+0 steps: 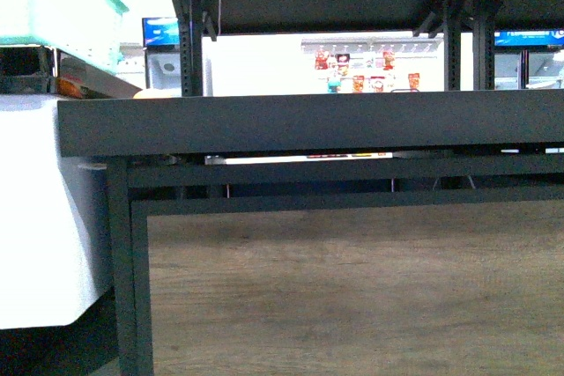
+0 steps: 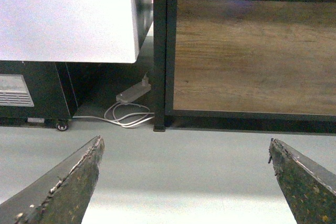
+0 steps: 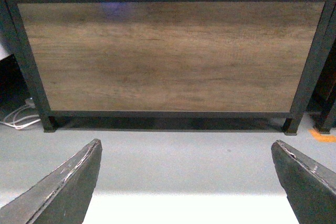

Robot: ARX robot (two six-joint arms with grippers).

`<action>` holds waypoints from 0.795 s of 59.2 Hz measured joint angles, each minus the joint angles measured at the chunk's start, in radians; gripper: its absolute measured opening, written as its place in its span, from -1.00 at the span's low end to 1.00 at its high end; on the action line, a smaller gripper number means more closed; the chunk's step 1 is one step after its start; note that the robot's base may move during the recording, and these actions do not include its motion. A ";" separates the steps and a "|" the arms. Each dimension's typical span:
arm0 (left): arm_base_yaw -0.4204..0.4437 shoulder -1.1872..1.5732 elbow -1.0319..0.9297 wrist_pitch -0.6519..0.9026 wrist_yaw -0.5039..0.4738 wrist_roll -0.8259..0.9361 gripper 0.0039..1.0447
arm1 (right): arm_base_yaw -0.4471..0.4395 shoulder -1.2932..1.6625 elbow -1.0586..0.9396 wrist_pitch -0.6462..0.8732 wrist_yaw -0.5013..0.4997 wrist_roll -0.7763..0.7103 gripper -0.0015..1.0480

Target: Pick lemon from shelf

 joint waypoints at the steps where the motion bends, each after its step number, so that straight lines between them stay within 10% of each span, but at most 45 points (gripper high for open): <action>1: 0.000 0.000 0.000 0.000 0.000 0.000 0.85 | 0.000 0.000 0.000 0.000 0.000 0.000 0.86; 47: 0.000 0.000 0.000 0.000 0.000 0.000 0.85 | 0.000 0.000 0.000 0.000 0.000 0.000 0.86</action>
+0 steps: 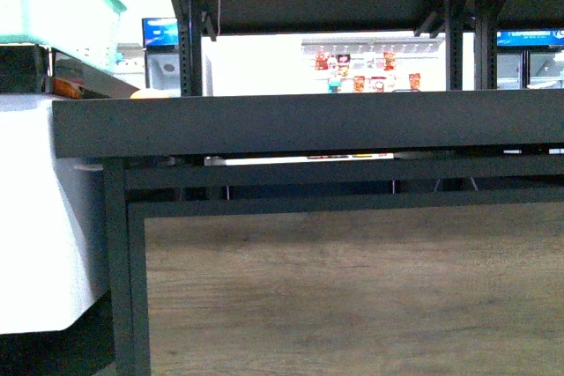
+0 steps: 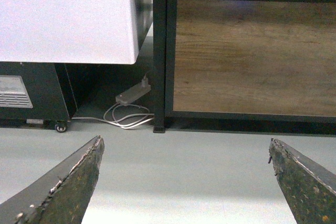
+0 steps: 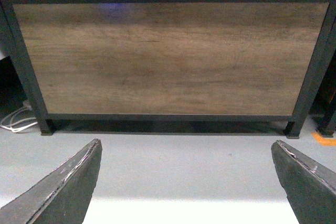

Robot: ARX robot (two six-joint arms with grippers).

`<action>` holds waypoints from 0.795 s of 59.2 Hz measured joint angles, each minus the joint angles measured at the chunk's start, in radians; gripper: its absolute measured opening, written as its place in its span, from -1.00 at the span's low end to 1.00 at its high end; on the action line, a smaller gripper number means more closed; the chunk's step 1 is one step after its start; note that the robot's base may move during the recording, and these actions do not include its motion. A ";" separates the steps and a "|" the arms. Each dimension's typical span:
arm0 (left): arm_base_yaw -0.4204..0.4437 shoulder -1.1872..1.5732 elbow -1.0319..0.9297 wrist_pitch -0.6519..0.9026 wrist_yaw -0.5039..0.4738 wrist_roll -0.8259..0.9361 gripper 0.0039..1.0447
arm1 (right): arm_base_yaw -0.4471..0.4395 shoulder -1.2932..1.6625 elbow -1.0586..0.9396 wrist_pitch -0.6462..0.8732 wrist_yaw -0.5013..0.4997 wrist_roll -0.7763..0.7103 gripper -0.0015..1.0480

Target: Pick lemon from shelf

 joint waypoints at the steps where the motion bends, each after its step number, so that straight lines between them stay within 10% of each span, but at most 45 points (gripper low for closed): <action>1: 0.000 0.000 0.000 0.000 0.000 0.000 0.85 | 0.000 0.000 0.000 0.000 0.000 0.000 0.86; 47: 0.000 0.000 0.000 0.000 0.000 0.000 0.85 | 0.000 0.000 0.000 0.000 0.001 0.000 0.86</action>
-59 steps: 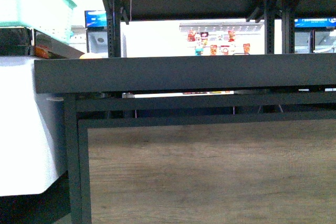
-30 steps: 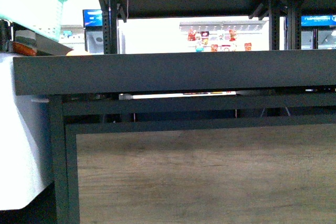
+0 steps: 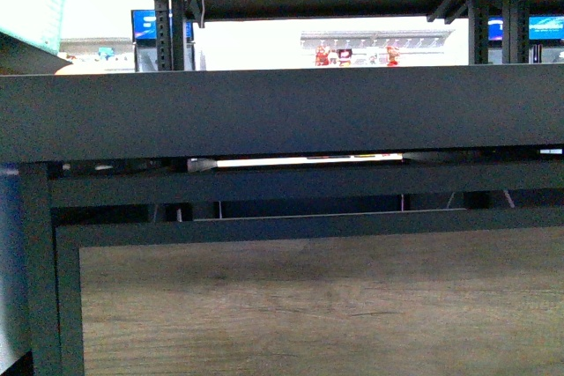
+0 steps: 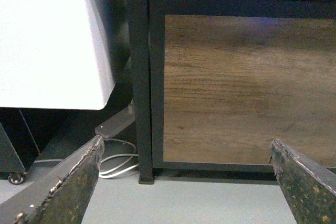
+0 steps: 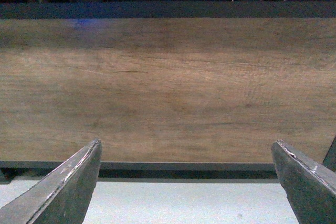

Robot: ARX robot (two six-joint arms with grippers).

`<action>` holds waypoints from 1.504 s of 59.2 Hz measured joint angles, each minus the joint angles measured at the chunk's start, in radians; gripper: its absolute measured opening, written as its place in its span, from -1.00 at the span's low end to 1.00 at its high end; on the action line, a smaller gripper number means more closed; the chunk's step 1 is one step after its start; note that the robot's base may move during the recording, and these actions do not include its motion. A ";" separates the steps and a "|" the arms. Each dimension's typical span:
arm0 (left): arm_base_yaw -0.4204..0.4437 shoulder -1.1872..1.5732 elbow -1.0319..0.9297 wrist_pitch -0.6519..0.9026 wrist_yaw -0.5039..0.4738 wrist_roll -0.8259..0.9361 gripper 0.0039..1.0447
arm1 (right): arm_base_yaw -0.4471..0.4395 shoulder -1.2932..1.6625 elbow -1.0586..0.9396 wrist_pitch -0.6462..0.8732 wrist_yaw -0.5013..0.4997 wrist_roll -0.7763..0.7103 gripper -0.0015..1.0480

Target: Pick lemon from shelf

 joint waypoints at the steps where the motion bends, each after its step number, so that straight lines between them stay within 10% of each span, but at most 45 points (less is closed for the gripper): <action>1: 0.000 0.000 0.000 0.000 0.001 0.000 0.85 | 0.000 0.000 0.000 0.000 0.000 0.000 0.86; 89: 0.000 0.000 0.000 0.000 0.001 0.000 0.85 | 0.000 0.000 0.000 0.000 -0.003 0.000 0.86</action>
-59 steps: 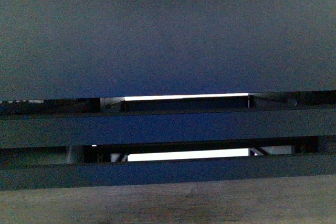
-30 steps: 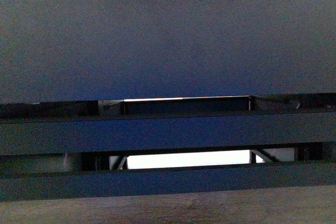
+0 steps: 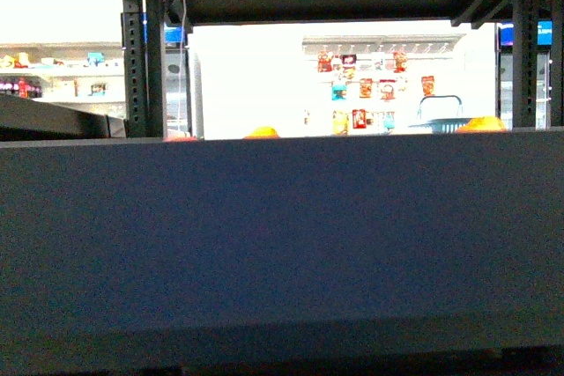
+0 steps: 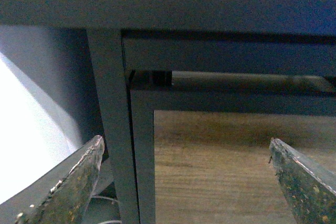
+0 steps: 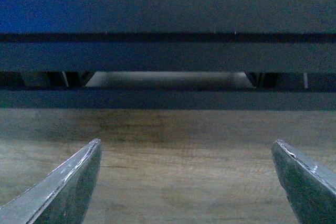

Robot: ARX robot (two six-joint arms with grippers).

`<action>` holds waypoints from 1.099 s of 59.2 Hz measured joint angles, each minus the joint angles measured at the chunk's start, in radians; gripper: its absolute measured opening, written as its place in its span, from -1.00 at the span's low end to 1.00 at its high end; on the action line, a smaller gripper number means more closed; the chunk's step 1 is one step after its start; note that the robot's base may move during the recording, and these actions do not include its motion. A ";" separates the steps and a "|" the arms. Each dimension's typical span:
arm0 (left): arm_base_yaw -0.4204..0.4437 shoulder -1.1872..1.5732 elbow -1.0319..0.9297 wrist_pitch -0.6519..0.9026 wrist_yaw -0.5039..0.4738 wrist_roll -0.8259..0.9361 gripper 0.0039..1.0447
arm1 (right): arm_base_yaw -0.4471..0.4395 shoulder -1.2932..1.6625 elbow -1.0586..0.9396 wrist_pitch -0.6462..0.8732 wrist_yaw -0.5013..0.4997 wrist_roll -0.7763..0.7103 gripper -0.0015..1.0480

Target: Pick lemon from shelf

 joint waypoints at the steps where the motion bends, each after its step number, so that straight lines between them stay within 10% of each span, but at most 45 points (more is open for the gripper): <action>1: 0.000 0.000 0.000 0.000 -0.001 0.000 0.85 | 0.000 0.000 0.000 0.000 0.000 0.000 0.86; 65: 0.000 0.000 0.000 0.000 -0.001 0.000 0.85 | 0.000 0.000 0.000 0.000 -0.001 0.000 0.86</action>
